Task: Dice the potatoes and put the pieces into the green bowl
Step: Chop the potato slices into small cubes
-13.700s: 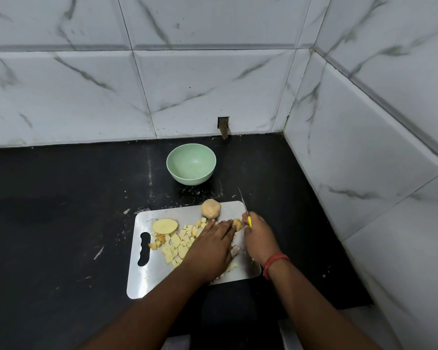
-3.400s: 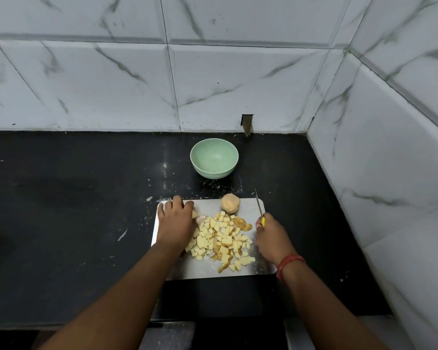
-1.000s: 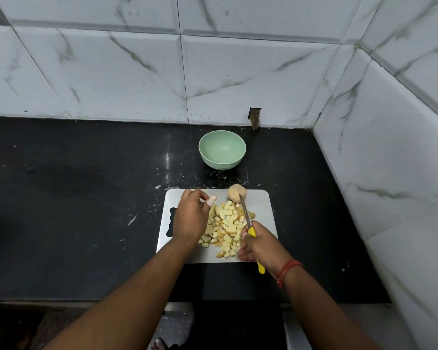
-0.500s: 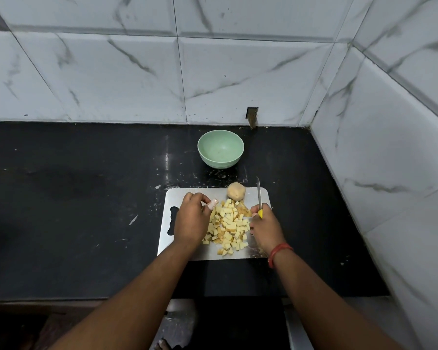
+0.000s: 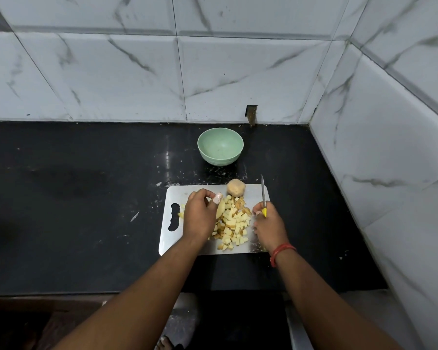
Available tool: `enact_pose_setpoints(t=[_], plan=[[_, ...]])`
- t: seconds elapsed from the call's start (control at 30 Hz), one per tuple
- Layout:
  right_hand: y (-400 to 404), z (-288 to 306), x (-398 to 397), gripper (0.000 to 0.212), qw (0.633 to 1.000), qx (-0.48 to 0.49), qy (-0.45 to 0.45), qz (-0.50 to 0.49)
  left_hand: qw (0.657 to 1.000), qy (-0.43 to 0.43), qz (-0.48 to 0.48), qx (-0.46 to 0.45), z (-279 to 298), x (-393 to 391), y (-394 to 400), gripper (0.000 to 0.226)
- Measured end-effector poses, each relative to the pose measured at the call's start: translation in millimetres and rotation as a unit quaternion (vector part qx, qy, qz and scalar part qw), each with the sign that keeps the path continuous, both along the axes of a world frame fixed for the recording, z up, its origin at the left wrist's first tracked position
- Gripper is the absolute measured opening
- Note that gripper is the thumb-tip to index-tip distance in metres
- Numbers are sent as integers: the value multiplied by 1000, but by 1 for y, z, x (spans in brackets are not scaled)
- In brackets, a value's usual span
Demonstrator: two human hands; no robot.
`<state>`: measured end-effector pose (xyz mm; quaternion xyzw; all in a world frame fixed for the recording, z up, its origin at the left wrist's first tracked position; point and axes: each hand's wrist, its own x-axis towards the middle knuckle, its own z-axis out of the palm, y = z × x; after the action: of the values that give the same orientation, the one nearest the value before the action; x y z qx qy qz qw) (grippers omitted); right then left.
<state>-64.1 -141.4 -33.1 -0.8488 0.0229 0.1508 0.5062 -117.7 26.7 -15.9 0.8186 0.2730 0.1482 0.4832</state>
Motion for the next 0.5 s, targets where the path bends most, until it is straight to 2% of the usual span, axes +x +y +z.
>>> enact_pose_setpoints(t=[0.1, 0.2, 0.27, 0.4, 0.5], plan=[[-2, 3, -2, 23, 999, 13, 32, 31, 999, -15, -10, -29, -3, 2, -5, 12], [-9, 8, -4, 25, 996, 72, 37, -36, 998, -10, -19, -66, -4, 5, -13, 6], [-13, 11, -6, 22, 984, 151, 52, -81, 992, -11, -31, -121, -4, 6, -22, 4], [-20, 13, -13, 17, 942, 294, 136, -91, 985, -4, -79, -153, -1, 13, -46, 16], [-28, 12, -11, 19, 931, 321, 139, -106, 981, 17, -126, -144, 0, 17, -66, 22]])
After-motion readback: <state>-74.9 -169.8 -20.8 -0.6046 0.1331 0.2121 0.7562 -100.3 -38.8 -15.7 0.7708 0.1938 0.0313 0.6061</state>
